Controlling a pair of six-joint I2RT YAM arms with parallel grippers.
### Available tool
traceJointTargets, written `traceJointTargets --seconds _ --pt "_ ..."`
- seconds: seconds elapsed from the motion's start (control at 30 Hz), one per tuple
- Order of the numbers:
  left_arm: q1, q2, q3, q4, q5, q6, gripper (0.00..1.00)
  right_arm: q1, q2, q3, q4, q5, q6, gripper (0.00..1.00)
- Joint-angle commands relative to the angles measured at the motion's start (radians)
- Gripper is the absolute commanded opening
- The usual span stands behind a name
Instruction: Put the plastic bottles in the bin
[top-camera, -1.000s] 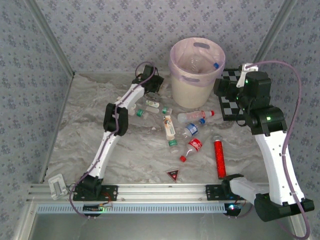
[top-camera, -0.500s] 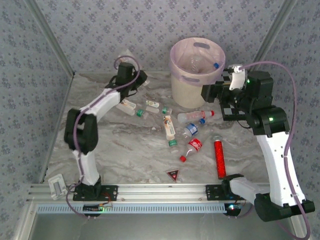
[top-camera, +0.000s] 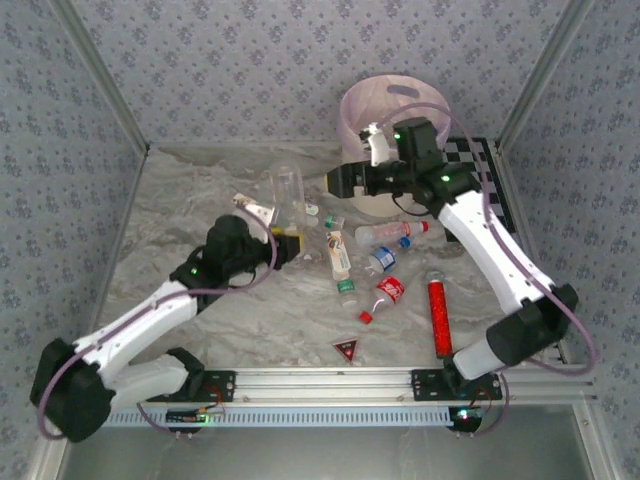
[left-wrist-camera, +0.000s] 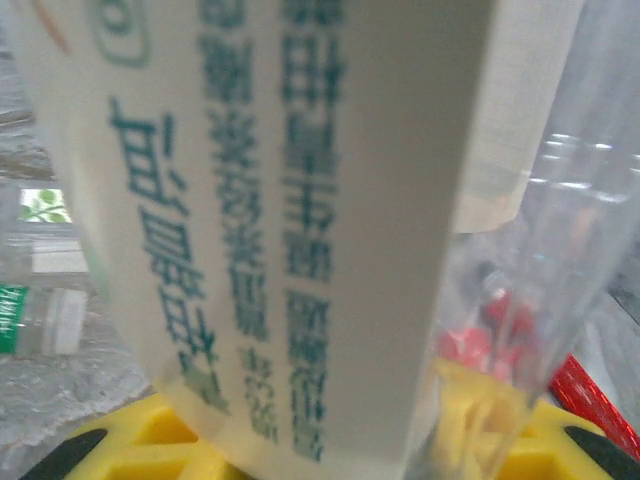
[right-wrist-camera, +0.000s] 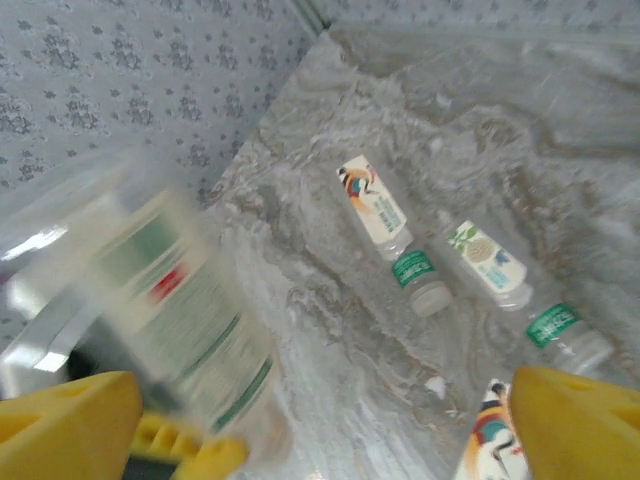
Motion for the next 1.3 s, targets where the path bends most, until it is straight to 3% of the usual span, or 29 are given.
traceJointTargets --seconds 0.0,0.13,0.4,0.5,0.67,0.93,1.07,1.27 --pt "0.001 -0.051 -0.046 0.048 -0.012 0.049 0.0 0.046 0.038 0.061 0.041 -0.057 0.018 1.0" --pt "-0.002 -0.056 -0.047 0.061 0.035 0.055 0.0 0.087 0.067 0.092 -0.003 -0.061 -0.03 1.0" --pt "-0.002 0.052 0.007 0.08 0.18 0.05 0.0 0.089 -0.025 -0.01 0.085 -0.197 -0.115 1.0" --pt "-0.002 0.095 0.049 0.048 0.215 0.055 0.0 0.087 -0.02 0.027 0.0 -0.175 -0.178 1.0" --pt "-0.02 0.124 0.077 0.054 0.202 0.078 0.0 0.086 0.005 0.085 -0.052 -0.036 -0.172 1.0" --pt "-0.056 0.169 0.095 0.108 0.288 0.113 0.0 0.086 0.072 0.151 -0.121 -0.093 -0.206 1.0" --pt "-0.059 0.181 0.102 0.104 0.282 0.125 0.0 0.066 0.07 0.153 -0.139 -0.147 -0.22 0.84" --pt "-0.059 0.201 0.131 0.08 0.277 0.125 0.0 0.048 0.055 0.142 -0.152 -0.157 -0.224 0.68"
